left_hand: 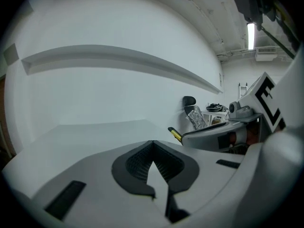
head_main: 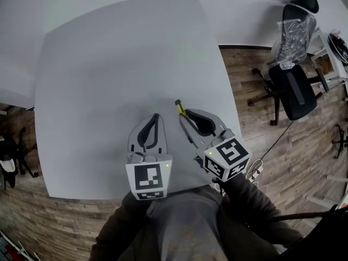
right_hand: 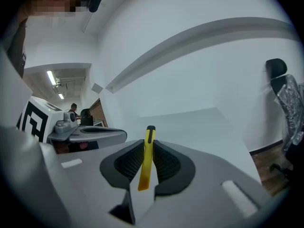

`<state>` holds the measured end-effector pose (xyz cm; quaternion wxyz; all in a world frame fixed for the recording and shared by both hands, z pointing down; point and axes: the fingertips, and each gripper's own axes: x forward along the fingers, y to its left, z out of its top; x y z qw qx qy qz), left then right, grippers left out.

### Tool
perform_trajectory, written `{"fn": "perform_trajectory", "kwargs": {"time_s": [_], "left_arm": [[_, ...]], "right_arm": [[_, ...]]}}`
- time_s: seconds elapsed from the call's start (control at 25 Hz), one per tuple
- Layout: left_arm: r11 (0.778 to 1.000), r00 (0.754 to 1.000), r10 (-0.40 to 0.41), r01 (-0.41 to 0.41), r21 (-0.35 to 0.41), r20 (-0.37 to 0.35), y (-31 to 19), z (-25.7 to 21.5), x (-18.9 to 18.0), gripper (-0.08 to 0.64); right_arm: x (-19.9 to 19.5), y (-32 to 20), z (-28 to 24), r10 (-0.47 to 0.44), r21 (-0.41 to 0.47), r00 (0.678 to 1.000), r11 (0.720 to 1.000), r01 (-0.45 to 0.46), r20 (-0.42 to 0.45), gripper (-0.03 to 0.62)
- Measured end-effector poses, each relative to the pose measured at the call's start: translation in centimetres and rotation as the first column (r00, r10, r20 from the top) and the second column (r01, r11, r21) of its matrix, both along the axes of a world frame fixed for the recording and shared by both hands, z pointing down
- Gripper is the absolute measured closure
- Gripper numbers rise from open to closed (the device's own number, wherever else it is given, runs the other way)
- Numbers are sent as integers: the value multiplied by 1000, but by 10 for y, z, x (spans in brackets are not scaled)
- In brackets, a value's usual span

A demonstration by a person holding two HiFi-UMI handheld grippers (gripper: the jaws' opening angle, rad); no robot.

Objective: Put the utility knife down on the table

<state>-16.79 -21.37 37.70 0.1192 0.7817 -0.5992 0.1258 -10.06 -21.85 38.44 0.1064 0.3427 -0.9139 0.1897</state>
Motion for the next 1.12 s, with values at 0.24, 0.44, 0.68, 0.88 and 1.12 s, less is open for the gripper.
{"fn": "perform_trajectory", "kwargs": {"time_s": [0.24,0.44,0.68,0.88,1.12], "left_arm": [[1000,1000,-1,1,-27,-15,-11,6,-4,558],[999,1000,-24,25,-44,10,-22,16,-4,558],[997,999,-27,28,-75,21,-29,30,-4,558],[995,999,-31,33,-91,22,-32,37,-4,558],[993,1000,-27,29,-116,12,-31,50,-5,558]], "right_arm": [[-8,-13,-3,-1,-13,1000,1000,1,-4,534],[-4,-18,16,-22,-47,1000,999,22,5,534],[-6,-29,30,-34,-73,999,997,35,17,534],[-5,-31,40,-40,-93,999,995,41,13,534],[-13,-29,59,-57,-126,998,990,57,3,534]]}}
